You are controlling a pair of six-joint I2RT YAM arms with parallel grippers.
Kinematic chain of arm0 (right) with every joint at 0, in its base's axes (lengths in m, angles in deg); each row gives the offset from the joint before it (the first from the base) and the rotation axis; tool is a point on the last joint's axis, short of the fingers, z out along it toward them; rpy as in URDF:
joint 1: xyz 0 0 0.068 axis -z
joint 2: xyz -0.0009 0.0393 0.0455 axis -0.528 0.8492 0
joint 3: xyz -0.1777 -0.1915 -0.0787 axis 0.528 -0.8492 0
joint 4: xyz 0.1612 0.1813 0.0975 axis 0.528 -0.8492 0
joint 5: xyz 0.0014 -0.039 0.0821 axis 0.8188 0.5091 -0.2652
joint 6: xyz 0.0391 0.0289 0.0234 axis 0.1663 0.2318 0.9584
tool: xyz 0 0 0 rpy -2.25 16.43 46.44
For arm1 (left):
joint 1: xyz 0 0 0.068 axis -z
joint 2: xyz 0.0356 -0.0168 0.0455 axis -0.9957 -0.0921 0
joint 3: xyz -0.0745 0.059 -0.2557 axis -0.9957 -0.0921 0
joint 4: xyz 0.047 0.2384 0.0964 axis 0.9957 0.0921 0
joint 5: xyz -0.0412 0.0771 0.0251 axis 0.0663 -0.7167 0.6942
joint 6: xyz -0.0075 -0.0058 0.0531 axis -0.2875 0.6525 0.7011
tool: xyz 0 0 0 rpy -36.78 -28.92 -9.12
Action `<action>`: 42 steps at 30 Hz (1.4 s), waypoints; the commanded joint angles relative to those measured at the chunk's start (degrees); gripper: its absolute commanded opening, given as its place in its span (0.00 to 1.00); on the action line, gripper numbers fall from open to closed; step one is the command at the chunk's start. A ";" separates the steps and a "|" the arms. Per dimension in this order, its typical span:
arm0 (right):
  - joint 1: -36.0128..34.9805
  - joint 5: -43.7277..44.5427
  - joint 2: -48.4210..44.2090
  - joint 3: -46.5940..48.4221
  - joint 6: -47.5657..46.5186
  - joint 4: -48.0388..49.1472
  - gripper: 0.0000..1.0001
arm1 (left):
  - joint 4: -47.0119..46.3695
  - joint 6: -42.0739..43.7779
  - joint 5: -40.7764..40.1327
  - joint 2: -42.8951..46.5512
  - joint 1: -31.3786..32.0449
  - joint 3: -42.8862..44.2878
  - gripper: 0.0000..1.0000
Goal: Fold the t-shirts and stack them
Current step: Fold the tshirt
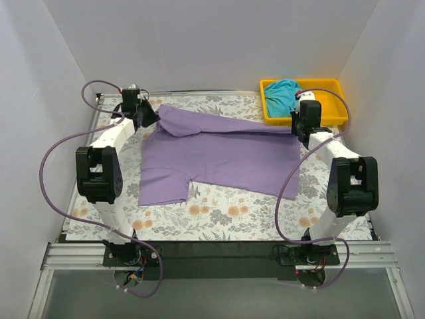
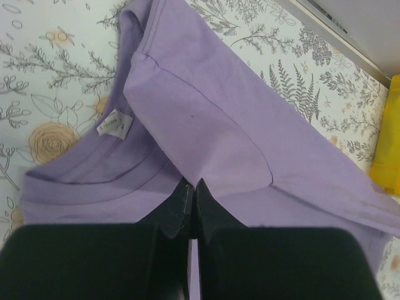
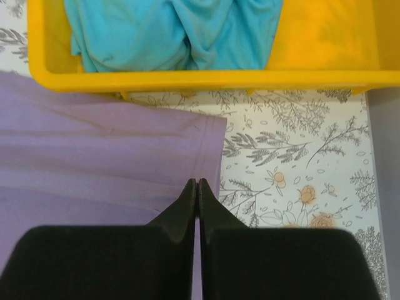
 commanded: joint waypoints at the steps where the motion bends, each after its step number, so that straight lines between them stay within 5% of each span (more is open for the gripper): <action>1: 0.95 2.19 -1.98 -1.38 0.92 1.27 0.01 | -0.57 -3.49 0.57 4.99 -1.51 -2.42 0.00; 11: 2.18 1.84 0.30 -1.38 2.76 -0.40 0.01 | 0.57 -7.80 4.79 7.19 -2.57 -4.62 0.00; 28: 3.86 2.19 5.40 -3.49 7.51 -2.76 0.01 | -6.01 -14.66 6.29 10.53 -2.57 -20.79 0.01; 32: 3.85 0.62 5.67 -1.74 8.39 -5.75 0.25 | -5.85 -12.12 5.32 10.71 -2.57 -20.18 0.43; 36: 3.25 -2.46 3.12 0.90 10.41 -11.89 0.45 | -4.35 -7.99 4.10 15.34 -2.57 -20.00 0.67; 42: -5.34 -5.71 -2.68 -0.76 12.69 -17.71 0.50 | 1.18 -3.15 1.80 21.69 -2.48 -24.38 0.71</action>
